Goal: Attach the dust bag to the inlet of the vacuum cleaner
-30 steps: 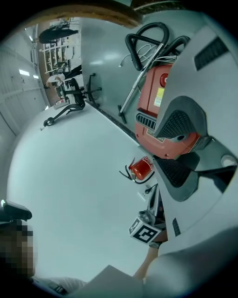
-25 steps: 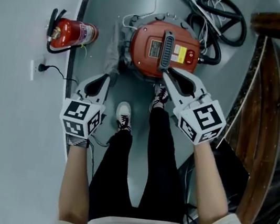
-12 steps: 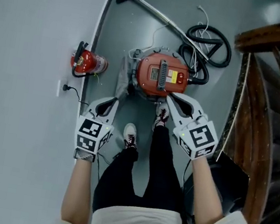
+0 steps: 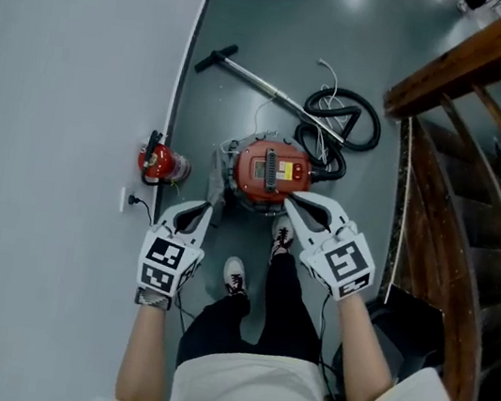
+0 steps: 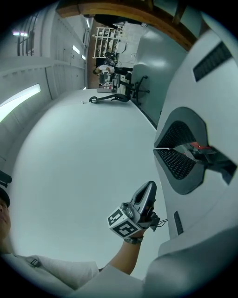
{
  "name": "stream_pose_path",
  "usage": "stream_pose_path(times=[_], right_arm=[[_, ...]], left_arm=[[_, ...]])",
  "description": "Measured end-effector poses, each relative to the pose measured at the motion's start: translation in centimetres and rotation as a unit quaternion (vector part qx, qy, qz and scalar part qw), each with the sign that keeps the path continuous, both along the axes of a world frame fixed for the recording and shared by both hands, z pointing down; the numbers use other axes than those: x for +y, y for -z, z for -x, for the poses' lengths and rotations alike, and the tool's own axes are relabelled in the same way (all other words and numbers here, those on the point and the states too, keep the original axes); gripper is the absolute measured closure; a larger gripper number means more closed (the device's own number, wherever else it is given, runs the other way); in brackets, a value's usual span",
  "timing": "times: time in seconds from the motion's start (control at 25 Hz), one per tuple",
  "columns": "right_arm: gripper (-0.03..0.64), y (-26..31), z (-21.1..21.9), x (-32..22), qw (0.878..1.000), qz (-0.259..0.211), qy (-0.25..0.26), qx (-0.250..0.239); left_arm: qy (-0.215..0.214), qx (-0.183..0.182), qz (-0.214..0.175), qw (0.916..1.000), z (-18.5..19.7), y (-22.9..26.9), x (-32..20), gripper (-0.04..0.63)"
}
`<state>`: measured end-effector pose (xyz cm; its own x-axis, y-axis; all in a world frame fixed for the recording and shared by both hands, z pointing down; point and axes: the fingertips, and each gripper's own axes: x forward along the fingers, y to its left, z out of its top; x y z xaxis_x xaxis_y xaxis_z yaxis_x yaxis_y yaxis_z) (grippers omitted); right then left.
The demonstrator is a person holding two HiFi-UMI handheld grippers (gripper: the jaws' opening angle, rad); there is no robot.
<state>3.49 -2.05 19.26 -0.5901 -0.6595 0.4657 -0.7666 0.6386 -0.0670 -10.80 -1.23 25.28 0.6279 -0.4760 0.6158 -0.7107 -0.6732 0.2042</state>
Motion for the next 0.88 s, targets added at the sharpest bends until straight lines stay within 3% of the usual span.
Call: stream_pose_path(times=[0.36, 0.88], right_arm=[[0.586, 10.0, -0.5, 1.5, 0.998, -0.065, -0.006, 0.010], [0.586, 20.0, -1.0, 4.1, 0.990, -0.137, -0.018, 0.019]], left_arm=[[-0.005, -0.003, -0.091, 0.9958, 0.8, 11.1, -0.3, 0.595], [-0.046, 0.030, -0.190, 0.9802, -1.4, 23.3, 1.9, 0.595]])
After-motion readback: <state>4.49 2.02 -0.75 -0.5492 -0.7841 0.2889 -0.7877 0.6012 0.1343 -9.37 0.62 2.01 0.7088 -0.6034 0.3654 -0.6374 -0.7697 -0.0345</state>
